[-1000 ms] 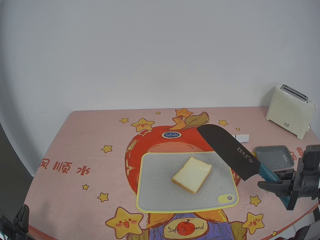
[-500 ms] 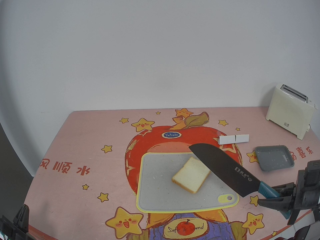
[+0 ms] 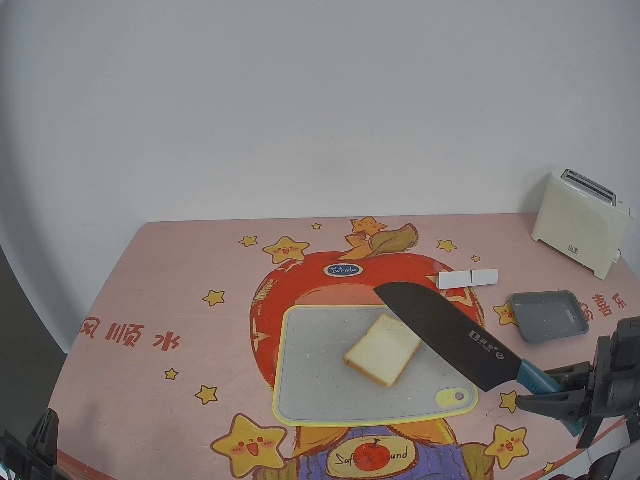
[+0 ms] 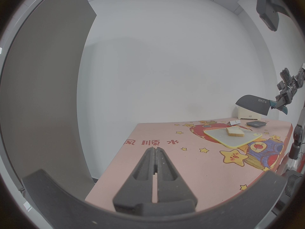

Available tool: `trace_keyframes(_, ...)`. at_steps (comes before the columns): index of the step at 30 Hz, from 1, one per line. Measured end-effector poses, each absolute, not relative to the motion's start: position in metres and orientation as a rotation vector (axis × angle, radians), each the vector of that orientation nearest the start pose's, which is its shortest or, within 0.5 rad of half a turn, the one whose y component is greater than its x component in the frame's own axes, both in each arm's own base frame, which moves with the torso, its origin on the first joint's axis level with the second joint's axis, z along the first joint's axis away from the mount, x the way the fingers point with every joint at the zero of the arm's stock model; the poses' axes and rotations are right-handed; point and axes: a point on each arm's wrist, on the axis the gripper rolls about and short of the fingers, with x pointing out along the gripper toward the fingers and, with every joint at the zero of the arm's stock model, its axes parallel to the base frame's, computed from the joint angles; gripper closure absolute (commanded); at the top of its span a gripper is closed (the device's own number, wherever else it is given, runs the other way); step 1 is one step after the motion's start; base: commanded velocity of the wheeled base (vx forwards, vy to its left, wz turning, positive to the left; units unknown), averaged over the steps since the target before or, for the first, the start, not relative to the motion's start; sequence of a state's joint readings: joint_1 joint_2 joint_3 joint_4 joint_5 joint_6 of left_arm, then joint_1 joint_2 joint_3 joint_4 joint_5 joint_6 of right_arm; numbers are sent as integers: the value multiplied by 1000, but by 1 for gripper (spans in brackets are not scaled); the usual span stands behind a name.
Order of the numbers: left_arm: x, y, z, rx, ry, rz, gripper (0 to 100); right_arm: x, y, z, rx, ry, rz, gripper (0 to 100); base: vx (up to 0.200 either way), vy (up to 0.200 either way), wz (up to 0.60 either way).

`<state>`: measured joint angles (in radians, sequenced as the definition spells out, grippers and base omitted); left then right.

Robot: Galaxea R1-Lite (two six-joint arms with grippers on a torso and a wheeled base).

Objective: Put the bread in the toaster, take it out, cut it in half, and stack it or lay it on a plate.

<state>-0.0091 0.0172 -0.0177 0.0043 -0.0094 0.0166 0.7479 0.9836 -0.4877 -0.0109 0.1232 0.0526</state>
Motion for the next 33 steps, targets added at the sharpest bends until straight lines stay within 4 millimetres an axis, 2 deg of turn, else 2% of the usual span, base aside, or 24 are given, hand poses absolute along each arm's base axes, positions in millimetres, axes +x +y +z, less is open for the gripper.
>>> trace_keyframes(16, -23, 0, 80, 17, 4, -19, 100, 90, 91, 184, -89, 548, 848, 100, 0, 0, 0)
trace_keyframes(25, -23, 0, 80, 17, 4, -19, 100, 103, 92, 210, -63, 518, 798, 100, 0, 0, 0)
trace_keyframes(33, -23, 0, 80, 17, 3, -19, 100, 117, 103, 227, -100, 603, 780, 100, 0, 0, 0)
